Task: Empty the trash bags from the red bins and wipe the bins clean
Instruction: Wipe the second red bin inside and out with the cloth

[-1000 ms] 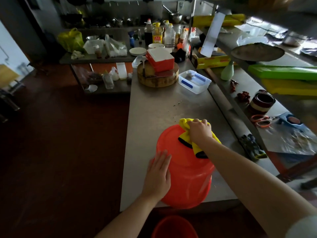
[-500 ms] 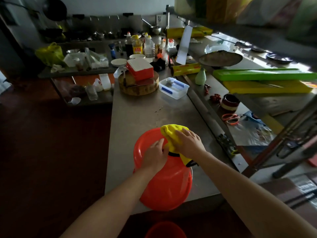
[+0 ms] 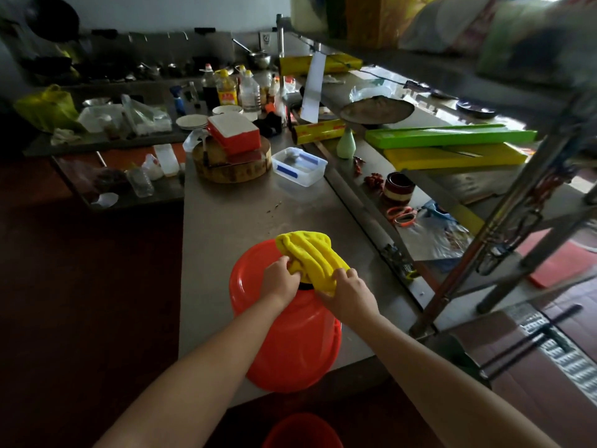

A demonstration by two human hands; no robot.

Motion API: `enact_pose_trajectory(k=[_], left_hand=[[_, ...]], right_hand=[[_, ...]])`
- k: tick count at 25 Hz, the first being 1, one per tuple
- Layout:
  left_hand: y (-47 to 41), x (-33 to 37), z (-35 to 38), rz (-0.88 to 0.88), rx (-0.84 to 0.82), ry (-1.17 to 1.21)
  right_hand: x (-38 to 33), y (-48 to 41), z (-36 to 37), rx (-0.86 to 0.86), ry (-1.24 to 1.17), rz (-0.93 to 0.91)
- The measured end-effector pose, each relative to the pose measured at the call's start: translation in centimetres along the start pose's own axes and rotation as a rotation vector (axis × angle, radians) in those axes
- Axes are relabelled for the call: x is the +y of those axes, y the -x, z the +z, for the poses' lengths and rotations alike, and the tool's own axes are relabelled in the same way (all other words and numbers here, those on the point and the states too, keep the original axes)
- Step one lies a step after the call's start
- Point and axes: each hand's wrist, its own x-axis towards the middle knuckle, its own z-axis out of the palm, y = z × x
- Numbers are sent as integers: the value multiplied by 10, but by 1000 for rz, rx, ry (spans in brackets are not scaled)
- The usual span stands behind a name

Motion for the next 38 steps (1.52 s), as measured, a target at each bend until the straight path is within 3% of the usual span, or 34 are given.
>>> enact_pose_trajectory(k=[7, 12, 16, 19, 22, 24, 27, 31, 33, 34, 38], left_hand=[[15, 5, -2, -60, 1, 207], [25, 15, -12, -10, -51, 485], [35, 34, -14, -101, -80, 813], [41, 44, -19, -220, -138, 1050], [46, 41, -28, -285, -244, 1192], [48, 41, -31, -283, -322, 1128], [42, 46, -35, -163, -332, 890], [22, 33, -48, 318, -37, 185], [14, 24, -49, 538, -53, -214], [13, 24, -48, 568, -80, -360], [14, 34, -39, 642, -81, -447]], right_hand=[[-4, 9, -2, 58, -183, -112], [-19, -7, -41, 233, -542, 66], [-32, -13, -52, 80, -449, -24], [-29, -20, -52, -12, -628, 57], [-18, -17, -54, -145, -525, -109], [-14, -10, -54, -43, -339, -198], [-7, -10, -61, 142, -314, -182], [10, -17, -104, 129, -329, -192], [18, -22, -133, 110, -343, -206], [22, -23, -146, 95, -353, -211], [38, -27, -181, 40, -359, -223]])
